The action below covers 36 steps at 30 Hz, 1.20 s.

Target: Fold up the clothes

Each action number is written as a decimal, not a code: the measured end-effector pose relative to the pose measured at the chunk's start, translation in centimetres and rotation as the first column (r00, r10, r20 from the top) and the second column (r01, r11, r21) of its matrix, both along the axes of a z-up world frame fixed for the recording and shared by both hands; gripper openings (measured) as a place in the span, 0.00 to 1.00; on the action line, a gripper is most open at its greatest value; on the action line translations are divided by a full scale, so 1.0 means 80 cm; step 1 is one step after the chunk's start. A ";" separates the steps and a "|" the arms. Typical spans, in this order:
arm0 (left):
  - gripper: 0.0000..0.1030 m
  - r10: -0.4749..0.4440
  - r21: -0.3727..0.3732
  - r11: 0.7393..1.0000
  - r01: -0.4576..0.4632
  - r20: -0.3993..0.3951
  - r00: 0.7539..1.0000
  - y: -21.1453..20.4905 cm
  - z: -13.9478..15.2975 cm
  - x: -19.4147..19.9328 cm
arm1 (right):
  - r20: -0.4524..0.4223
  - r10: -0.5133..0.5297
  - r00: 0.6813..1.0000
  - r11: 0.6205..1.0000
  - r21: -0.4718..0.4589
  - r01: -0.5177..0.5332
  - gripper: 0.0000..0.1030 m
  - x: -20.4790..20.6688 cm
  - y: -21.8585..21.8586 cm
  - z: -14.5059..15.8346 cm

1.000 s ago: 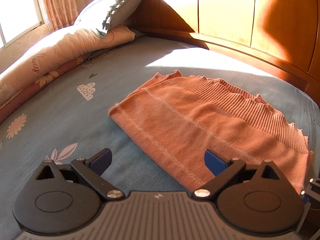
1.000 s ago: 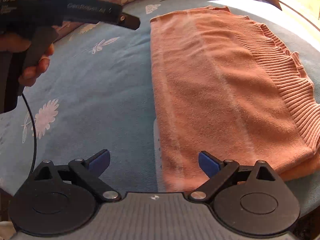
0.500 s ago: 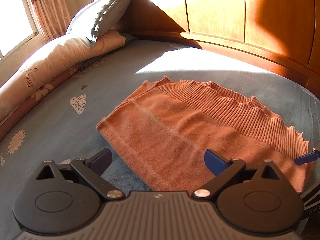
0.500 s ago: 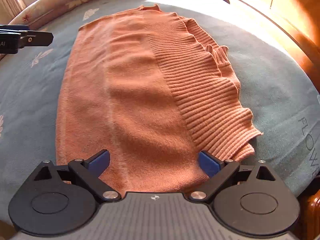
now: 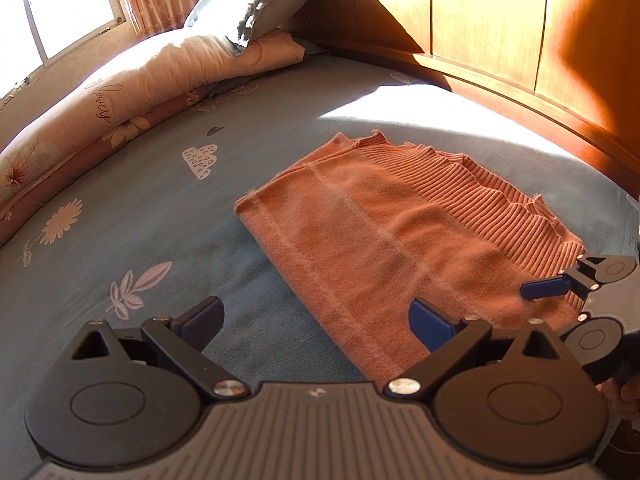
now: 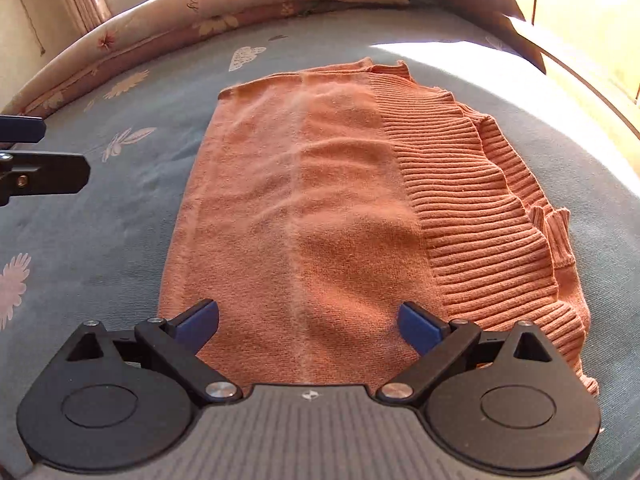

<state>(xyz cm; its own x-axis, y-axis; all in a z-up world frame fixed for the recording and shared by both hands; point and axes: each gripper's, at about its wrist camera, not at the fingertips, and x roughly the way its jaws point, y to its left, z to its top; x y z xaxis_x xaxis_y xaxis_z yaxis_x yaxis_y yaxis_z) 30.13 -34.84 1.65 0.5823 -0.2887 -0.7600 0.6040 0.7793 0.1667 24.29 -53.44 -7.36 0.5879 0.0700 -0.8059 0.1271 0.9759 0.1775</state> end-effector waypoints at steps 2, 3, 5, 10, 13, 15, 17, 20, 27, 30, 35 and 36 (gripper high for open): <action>0.96 -0.007 -0.004 1.000 0.007 0.004 1.000 0.018 -0.002 0.000 | -0.007 -0.081 0.997 0.996 -0.034 0.081 0.96 -0.010 -0.011 0.004; 0.96 -0.012 -0.009 1.000 0.012 0.006 1.000 0.027 -0.004 -0.001 | -0.015 -0.122 0.992 0.992 -0.039 0.121 0.96 -0.016 -0.013 0.007; 0.96 -0.020 -0.022 1.000 0.020 0.008 1.000 0.046 -0.007 -0.001 | -0.024 -0.166 0.986 0.986 -0.037 0.165 0.96 -0.024 -0.010 0.012; 0.96 -0.024 -0.101 0.995 0.025 0.005 1.000 0.101 -0.008 0.003 | -0.076 -0.178 0.981 0.982 -0.077 0.172 0.96 -0.019 0.037 0.011; 0.96 -0.029 -0.138 0.990 0.037 0.063 0.998 0.137 0.006 0.008 | -0.072 -0.191 0.979 0.979 -0.089 0.184 0.96 -0.018 0.083 0.020; 0.96 -0.002 -0.149 0.989 0.017 0.099 0.995 0.168 0.011 0.007 | -0.065 -0.178 0.982 0.981 -0.086 0.172 0.96 -0.018 0.123 0.031; 0.96 0.042 -0.160 0.987 -0.023 0.116 0.992 0.198 0.015 0.007 | -0.076 -0.148 0.986 0.987 -0.077 0.142 0.97 -0.017 0.165 0.038; 0.96 0.153 -0.198 0.971 -0.134 0.084 0.985 0.240 0.012 0.007 | -0.104 -0.097 0.990 0.993 -0.077 0.089 0.97 -0.013 0.208 0.036; 0.98 0.335 -0.225 0.919 -0.325 0.008 0.942 0.314 -0.006 0.009 | -0.319 -0.186 0.929 0.980 -0.122 0.155 0.97 -0.020 0.229 -0.004; 0.98 0.350 -0.198 0.919 -0.342 0.003 0.937 0.321 -0.014 0.005 | -0.351 -0.191 0.917 0.981 -0.106 0.164 0.97 -0.024 0.237 0.002; 0.98 0.367 -0.143 0.919 -0.367 -0.026 0.930 0.317 -0.001 0.008 | -0.398 -0.158 0.904 0.987 -0.074 0.140 0.97 -0.021 0.253 0.025; 0.98 0.374 -0.140 0.915 -0.377 -0.050 0.926 0.318 0.004 0.005 | -0.396 -0.145 0.907 0.989 -0.068 0.128 0.97 -0.020 0.256 0.034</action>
<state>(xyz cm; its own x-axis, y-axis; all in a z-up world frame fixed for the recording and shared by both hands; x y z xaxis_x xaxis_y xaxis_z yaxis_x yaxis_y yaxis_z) 30.55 -9.40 1.96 0.6532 -0.1591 -0.7403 0.2642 0.9641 0.0259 22.70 -32.95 -4.62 0.2187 -0.0244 -0.9755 0.3117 0.9491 0.0461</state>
